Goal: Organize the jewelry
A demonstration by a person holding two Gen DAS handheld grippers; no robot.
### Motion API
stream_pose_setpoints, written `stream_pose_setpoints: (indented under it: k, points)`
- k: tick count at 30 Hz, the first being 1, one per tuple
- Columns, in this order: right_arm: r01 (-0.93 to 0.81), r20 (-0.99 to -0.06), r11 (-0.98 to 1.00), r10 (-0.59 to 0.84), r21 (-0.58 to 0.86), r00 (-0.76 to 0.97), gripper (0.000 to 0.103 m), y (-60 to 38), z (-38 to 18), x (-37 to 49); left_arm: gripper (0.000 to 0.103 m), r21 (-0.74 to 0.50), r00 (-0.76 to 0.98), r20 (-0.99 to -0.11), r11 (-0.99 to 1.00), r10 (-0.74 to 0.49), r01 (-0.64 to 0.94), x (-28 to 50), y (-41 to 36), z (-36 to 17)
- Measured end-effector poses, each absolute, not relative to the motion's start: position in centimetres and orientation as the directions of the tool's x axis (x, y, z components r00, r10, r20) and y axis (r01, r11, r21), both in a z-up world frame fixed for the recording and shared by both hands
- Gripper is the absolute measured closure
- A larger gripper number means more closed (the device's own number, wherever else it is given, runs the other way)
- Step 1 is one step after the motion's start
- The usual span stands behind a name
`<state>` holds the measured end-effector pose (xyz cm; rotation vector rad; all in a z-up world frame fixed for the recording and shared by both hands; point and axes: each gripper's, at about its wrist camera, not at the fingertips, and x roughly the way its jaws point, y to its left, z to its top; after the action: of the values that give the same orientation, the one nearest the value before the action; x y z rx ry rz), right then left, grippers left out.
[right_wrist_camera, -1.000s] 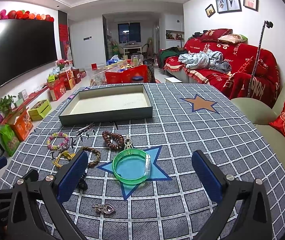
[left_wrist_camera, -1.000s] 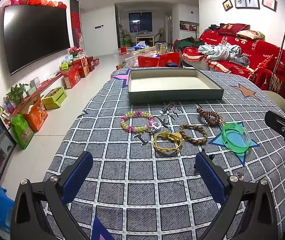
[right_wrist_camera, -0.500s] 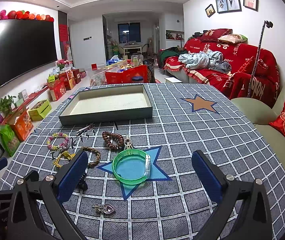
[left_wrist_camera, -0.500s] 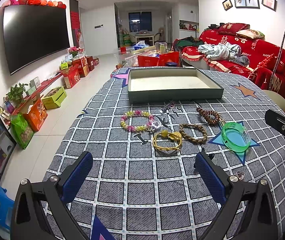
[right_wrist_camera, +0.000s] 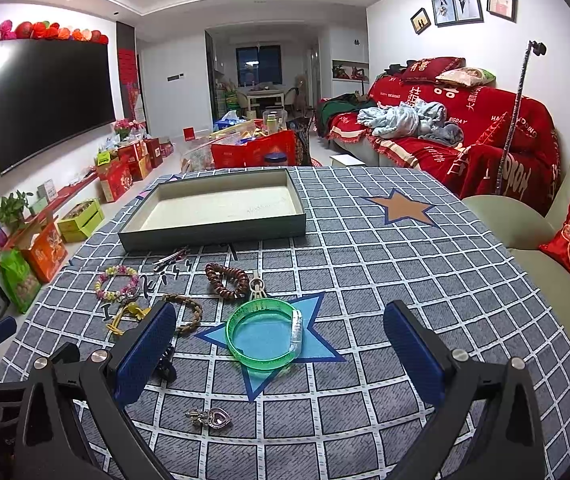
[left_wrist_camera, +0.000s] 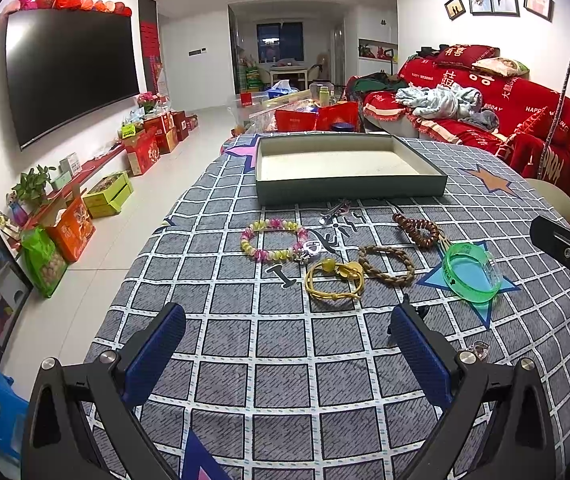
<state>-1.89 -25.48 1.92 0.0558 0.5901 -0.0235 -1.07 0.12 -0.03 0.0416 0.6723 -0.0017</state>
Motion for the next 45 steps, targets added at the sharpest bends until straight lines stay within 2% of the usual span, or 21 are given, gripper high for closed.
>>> stream_pose_setpoints:
  k: [22, 35, 45]
  points:
    - [0.04, -0.579, 0.998, 0.0, 0.056, 0.815, 0.0, -25.2, 0.9, -1.3, 0.0, 0.032, 0.755, -0.656, 0.999, 0.01, 0.015, -0.4, 0.4, -0.6]
    - [0.01, -0.678, 0.997, 0.045, 0.077, 0.734, 0.0, -25.5, -0.7, -1.0, 0.0, -0.044, 0.66, -0.751, 0.999, -0.028, -0.009, 3.2, 2.8, -2.0]
    - [-0.06, -0.767, 0.994, 0.108, 0.09, 0.633, 0.0, -23.3, -3.1, -1.1, 0.0, -0.099, 0.558, -0.822, 0.993, -0.116, 0.06, 8.2, 2.5, -3.1]
